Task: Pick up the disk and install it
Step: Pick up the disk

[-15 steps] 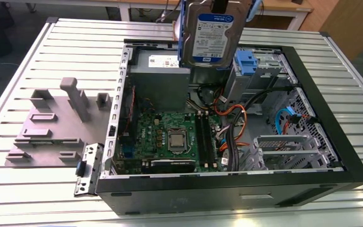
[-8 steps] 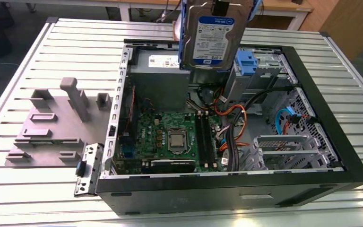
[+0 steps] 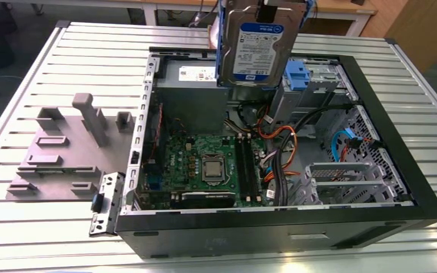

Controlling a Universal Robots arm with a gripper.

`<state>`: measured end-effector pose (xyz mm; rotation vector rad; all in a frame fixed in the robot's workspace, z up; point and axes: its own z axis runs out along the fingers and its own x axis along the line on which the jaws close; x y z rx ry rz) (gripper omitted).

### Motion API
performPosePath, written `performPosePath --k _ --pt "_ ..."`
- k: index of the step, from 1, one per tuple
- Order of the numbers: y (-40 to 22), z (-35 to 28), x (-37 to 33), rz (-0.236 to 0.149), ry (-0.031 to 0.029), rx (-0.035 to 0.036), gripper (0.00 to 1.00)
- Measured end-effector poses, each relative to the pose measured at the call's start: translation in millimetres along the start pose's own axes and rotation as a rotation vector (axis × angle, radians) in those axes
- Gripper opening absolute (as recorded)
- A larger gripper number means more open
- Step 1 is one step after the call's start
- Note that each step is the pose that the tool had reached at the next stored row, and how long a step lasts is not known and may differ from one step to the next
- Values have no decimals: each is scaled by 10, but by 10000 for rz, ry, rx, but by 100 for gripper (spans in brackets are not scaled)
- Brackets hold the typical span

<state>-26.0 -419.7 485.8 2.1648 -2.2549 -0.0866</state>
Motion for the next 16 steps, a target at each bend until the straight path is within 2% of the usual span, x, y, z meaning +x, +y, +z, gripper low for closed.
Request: performPosePath --k 16 --pt "-32 23 109 0 0 0 35"
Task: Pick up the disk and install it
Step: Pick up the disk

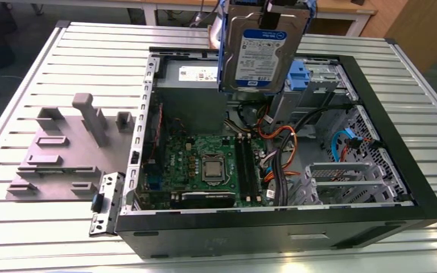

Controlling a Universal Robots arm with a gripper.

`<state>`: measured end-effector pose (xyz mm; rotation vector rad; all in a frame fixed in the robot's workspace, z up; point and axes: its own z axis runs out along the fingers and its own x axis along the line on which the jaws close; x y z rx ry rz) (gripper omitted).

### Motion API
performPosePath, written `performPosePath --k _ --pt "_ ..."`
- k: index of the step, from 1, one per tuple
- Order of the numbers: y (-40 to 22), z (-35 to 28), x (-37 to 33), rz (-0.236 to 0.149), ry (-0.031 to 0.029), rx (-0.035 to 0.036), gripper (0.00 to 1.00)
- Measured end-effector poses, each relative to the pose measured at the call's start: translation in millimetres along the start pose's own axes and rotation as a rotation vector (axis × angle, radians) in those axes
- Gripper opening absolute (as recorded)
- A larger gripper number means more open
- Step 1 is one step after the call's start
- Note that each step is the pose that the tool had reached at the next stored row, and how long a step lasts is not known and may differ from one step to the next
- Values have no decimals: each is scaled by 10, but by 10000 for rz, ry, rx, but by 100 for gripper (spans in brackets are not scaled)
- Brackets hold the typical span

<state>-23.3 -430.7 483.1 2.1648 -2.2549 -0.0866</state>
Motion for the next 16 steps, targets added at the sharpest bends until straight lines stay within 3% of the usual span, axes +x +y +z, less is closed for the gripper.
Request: performPosePath --k 16 --pt "-35 23 133 0 0 0 35"
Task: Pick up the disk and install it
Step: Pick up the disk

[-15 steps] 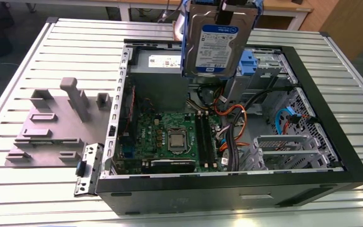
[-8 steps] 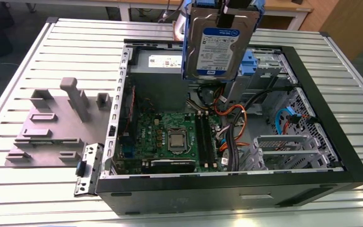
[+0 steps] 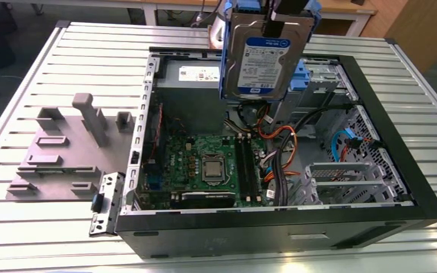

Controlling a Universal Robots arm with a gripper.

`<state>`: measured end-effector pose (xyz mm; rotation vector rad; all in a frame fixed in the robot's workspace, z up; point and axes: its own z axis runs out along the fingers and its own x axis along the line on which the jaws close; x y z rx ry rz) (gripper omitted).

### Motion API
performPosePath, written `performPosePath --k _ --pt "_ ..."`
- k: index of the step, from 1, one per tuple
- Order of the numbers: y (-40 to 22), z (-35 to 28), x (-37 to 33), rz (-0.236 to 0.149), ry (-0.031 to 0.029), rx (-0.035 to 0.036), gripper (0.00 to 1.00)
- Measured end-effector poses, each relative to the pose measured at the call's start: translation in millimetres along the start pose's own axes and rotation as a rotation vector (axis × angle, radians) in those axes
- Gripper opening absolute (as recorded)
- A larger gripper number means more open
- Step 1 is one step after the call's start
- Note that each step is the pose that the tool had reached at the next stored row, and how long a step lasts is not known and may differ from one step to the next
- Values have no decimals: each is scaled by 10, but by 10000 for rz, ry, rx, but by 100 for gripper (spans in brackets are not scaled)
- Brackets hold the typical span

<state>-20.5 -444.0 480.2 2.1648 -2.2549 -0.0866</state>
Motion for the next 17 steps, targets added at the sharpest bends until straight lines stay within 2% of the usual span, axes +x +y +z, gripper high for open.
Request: performPosePath --k 17 --pt "-44 25 158 0 1 0 35"
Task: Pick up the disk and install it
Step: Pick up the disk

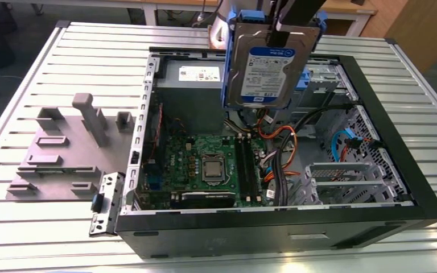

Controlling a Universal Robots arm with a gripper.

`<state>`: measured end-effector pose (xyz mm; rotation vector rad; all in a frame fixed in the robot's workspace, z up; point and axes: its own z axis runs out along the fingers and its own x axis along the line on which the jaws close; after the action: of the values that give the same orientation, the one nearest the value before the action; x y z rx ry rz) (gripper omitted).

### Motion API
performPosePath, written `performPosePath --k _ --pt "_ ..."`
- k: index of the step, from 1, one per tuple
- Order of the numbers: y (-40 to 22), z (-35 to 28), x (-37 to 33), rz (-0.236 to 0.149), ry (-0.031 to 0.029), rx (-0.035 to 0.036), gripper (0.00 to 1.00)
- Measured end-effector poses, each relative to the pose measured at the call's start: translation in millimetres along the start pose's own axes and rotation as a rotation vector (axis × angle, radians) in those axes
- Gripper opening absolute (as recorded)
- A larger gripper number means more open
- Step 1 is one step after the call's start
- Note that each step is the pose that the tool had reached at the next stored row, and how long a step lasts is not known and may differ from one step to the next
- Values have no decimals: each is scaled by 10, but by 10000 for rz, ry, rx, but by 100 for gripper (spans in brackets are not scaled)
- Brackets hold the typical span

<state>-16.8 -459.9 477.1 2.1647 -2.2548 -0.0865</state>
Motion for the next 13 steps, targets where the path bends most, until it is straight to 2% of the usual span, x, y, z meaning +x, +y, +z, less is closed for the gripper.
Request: performPosePath --k 13 --pt "-41 21 124 0 -1 0 35"
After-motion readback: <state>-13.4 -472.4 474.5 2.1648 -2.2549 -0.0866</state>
